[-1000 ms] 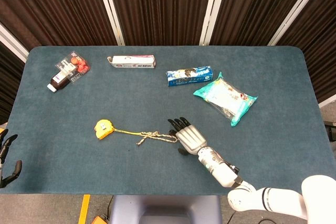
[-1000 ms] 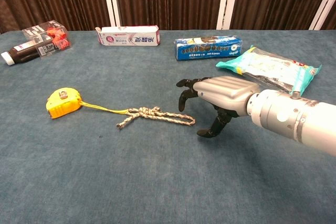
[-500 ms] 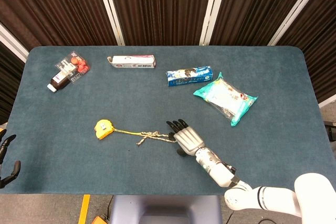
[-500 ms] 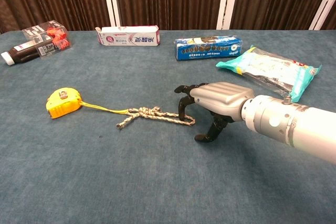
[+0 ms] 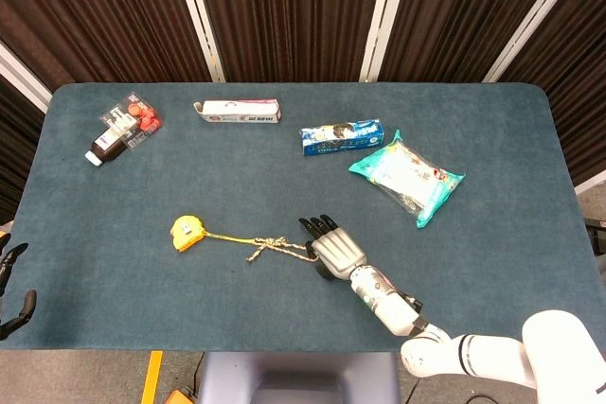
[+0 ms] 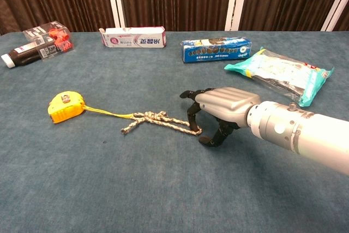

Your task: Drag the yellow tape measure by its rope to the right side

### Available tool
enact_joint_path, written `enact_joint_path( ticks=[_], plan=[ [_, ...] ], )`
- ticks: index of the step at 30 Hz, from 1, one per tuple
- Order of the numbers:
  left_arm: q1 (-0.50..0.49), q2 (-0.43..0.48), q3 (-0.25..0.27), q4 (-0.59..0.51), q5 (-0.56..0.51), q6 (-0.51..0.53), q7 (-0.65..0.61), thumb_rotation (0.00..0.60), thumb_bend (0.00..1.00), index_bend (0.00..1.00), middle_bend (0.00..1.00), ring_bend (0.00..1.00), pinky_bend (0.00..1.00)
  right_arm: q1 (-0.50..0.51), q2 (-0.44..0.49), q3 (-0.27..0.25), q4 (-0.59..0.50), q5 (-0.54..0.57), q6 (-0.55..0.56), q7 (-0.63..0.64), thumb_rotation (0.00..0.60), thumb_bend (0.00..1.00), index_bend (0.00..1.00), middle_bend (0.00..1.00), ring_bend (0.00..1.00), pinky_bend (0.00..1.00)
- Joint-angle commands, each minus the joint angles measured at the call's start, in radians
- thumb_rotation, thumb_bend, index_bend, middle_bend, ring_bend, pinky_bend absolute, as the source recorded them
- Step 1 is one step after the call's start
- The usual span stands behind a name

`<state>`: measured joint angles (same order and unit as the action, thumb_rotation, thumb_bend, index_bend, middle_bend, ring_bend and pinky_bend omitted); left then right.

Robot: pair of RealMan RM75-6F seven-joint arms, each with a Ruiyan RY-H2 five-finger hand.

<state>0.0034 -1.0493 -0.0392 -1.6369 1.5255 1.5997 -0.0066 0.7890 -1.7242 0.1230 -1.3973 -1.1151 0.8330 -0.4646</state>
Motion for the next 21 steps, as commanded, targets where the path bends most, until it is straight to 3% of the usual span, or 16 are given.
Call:
enact_joint_path(
  ticks=[1, 21],
  plan=[
    [0.0, 0.0, 0.0, 0.0, 0.001, 0.0, -0.001, 0.6, 0.47, 0.13, 0.0, 0.0, 0.07, 0.002, -0.001, -0.002, 0.003, 0.003, 0.001, -0.001, 0.6, 0.45, 0.66, 0.09, 0.05, 0.0],
    [0.001, 0.001, 0.0, -0.002, 0.003, 0.002, -0.004, 0.6, 0.47, 0.13, 0.0, 0.0, 0.07, -0.006, 0.033, -0.003, -0.002, -0.006, 0.044, 0.006, 0.6, 0.46, 0.75, 0.11, 0.06, 0.0]
  ],
)
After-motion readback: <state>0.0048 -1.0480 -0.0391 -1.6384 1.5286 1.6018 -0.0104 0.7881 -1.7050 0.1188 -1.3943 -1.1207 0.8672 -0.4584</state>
